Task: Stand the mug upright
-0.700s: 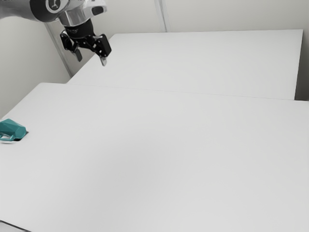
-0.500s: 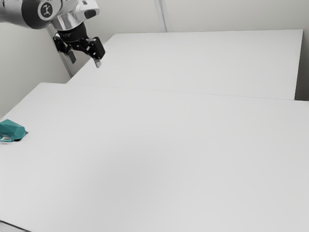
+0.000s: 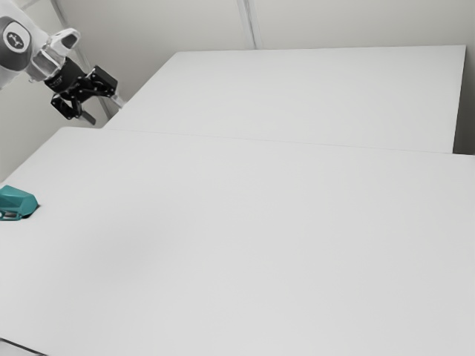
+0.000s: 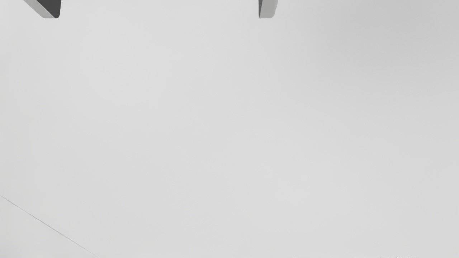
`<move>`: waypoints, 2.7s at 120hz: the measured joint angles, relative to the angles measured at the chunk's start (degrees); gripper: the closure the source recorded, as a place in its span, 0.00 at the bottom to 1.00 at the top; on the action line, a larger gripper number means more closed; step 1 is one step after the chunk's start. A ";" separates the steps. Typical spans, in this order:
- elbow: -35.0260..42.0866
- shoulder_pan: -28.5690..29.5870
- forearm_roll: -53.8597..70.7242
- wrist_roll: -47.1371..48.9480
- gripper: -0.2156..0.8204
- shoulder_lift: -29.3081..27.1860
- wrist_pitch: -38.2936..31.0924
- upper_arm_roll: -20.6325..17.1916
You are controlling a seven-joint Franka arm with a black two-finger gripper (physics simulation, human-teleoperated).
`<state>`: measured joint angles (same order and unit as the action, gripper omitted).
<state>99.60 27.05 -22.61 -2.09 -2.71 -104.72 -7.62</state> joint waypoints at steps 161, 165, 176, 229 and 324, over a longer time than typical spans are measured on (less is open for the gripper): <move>-42.18 18.54 -15.89 -50.25 0.21 48.00 16.71 18.64; -42.18 18.87 -15.85 -50.97 0.21 47.97 16.84 19.59; -42.19 20.21 -15.78 -52.93 0.21 47.89 17.13 21.50; -43.39 29.89 -17.05 -62.14 0.21 48.17 16.77 22.63; -43.28 31.40 -29.51 -70.67 0.21 56.54 0.20 13.46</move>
<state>56.32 58.45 -52.11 -72.76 53.83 -104.52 5.84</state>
